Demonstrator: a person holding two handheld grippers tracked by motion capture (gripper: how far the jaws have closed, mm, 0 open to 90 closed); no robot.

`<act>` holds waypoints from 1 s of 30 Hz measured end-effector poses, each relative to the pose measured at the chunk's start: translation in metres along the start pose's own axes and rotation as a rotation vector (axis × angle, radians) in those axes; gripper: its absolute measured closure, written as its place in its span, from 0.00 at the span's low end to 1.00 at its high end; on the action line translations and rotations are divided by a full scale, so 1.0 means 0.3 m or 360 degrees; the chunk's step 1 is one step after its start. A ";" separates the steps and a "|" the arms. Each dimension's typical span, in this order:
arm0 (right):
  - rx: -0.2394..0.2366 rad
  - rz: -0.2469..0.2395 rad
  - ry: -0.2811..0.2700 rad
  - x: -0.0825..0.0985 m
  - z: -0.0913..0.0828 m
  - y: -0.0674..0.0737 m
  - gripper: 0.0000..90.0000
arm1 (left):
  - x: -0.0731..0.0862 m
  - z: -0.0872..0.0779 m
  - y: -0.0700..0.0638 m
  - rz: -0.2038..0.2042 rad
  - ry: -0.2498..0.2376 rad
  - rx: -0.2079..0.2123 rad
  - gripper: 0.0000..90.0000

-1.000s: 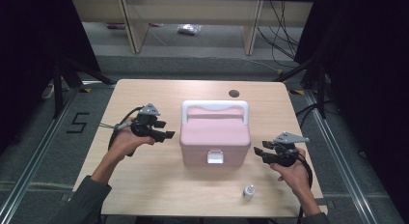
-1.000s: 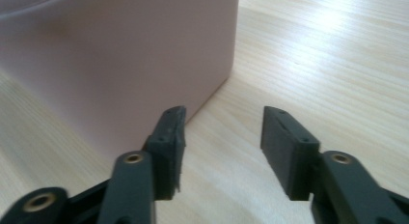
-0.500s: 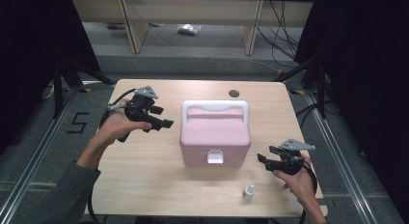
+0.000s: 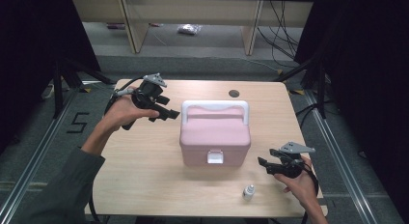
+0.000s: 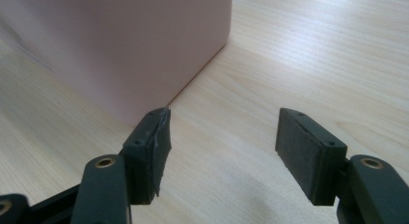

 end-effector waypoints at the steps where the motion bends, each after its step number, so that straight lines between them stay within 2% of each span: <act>1: 0.0003 -0.0005 0.0012 0.002 0.000 0.000 0.43 | -0.012 0.004 -0.002 0.0003 -0.0007 -0.0007 0.34; 5: 0.0008 -0.0044 0.0017 0.004 0.014 -0.011 0.43 | -0.052 0.015 0.001 0.0030 -0.0006 0.0013 0.36; 7: 0.0015 -0.0046 0.0019 0.007 0.014 -0.014 0.43 | -0.082 0.023 0.004 0.0071 0.0034 0.0014 0.37; 8: 0.0012 -0.0039 0.0020 0.008 0.012 -0.014 0.43 | -0.091 0.026 0.005 0.0075 0.0036 0.0019 0.37; 9: 0.0028 -0.0065 0.0001 0.006 0.011 -0.018 0.43 | -0.100 0.038 0.002 0.0042 0.0004 0.0031 0.36; 10: 0.0028 -0.0065 0.0001 0.006 0.011 -0.018 0.43 | -0.100 0.038 0.002 0.0042 0.0004 0.0031 0.36; 11: 0.0026 -0.0066 0.0002 0.007 0.012 -0.019 0.43 | -0.114 0.047 0.009 0.0055 0.0045 0.0015 0.36; 12: 0.0026 -0.0066 0.0002 0.007 0.012 -0.019 0.43 | -0.114 0.047 0.009 0.0055 0.0045 0.0015 0.36; 13: -0.0006 -0.0045 0.0024 0.009 0.017 -0.015 0.43 | -0.125 0.054 0.016 0.0091 0.0111 0.0024 0.36; 14: 0.0026 -0.0070 0.0008 0.009 0.016 -0.021 0.43 | -0.130 0.058 0.017 0.0100 0.0132 0.0032 0.36; 15: 0.0015 -0.0061 0.0009 0.010 0.018 -0.021 0.43 | -0.136 0.063 0.018 0.0102 0.0140 0.0033 0.36; 16: 0.0011 -0.0015 0.0030 0.013 0.016 -0.017 0.43 | -0.141 0.066 0.018 0.0110 0.0149 0.0036 0.36; 20: 0.0026 -0.0059 0.0016 0.015 0.020 -0.033 0.43 | -0.151 0.091 0.018 0.0090 0.0187 0.0048 0.38; 21: 0.0006 -0.0040 0.0010 0.015 0.023 -0.029 0.43 | -0.155 0.097 0.019 0.0097 0.0208 0.0041 0.38; 23: 0.0016 -0.0047 0.0009 0.014 0.018 -0.028 0.43 | -0.164 0.106 0.017 0.0105 0.0228 0.0042 0.39; 24: -0.0002 0.0004 0.0035 0.016 0.015 -0.018 0.43 | -0.169 0.108 0.017 0.0117 0.0249 0.0046 0.39; 25: 0.0019 -0.0060 0.0012 0.014 0.017 -0.028 0.43 | -0.174 0.114 0.015 0.0114 0.0248 0.0049 0.40; 26: 0.0019 -0.0060 0.0012 0.014 0.017 -0.028 0.43 | -0.174 0.114 0.015 0.0114 0.0248 0.0049 0.40; 28: 0.0024 -0.0042 0.0030 0.016 0.017 -0.022 0.43 | -0.182 0.121 0.013 0.0122 0.0297 0.0051 0.40; 30: 0.0033 -0.0067 0.0019 0.016 0.017 -0.029 0.43 | -0.193 0.134 0.008 0.0138 0.0344 0.0056 0.42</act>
Point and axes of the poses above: each handheld gripper's, and its own axes: z roughly forward along the jaws, x roughly out of its underside, y roughly to its left, the point moved 3 cm from there along z, roughly forward along the jaws, and after that the axes turned 14 degrees about x, right-handed, at the moved point
